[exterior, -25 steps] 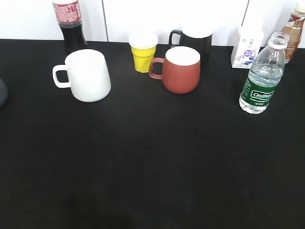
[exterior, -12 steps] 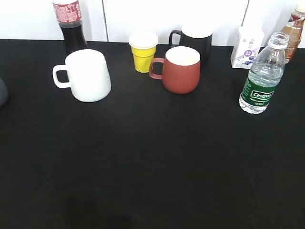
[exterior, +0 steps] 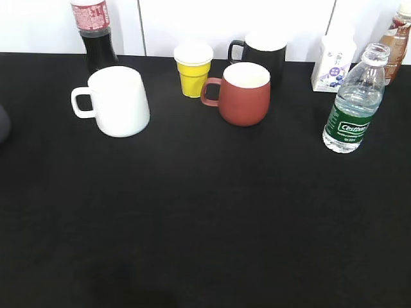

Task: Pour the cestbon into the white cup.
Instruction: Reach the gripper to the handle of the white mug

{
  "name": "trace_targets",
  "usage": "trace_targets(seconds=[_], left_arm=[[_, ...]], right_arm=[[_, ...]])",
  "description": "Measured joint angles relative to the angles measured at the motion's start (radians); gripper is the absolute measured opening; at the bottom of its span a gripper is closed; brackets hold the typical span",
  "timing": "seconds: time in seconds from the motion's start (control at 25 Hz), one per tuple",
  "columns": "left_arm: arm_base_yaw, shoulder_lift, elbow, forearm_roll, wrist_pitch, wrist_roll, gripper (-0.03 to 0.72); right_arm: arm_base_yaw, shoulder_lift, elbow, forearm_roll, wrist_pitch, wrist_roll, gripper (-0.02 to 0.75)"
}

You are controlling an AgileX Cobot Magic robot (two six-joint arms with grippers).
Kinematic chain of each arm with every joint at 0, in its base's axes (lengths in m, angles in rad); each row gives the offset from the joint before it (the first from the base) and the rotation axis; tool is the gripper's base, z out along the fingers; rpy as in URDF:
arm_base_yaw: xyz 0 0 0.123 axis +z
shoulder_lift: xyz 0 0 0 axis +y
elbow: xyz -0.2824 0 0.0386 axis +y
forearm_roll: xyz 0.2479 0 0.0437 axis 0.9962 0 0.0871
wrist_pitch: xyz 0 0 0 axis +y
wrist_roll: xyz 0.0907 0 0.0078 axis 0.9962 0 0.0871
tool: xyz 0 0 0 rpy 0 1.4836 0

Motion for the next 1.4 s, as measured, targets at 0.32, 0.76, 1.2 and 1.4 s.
trace_targets(seconds=[0.32,0.76,1.2,1.4], left_arm=[[-0.067,0.588,0.008,0.005,-0.561,0.002,0.561],[-0.066,0.824,-0.107,-0.003,-0.665,0.002,0.457],[-0.017,0.924,-0.229,0.041,-0.656,0.002,0.443],[0.058,1.041,-0.407,0.122,-0.652,0.002,0.295]], right_arm=[[0.000,0.000,0.000,0.000,0.000,0.000,0.592],[0.000,0.000,0.000,0.000,0.000,0.000,0.592],[0.000,0.000,0.000,0.000,0.000,0.000,0.592],[0.000,0.000,0.000,0.000,0.000,0.000,0.592]])
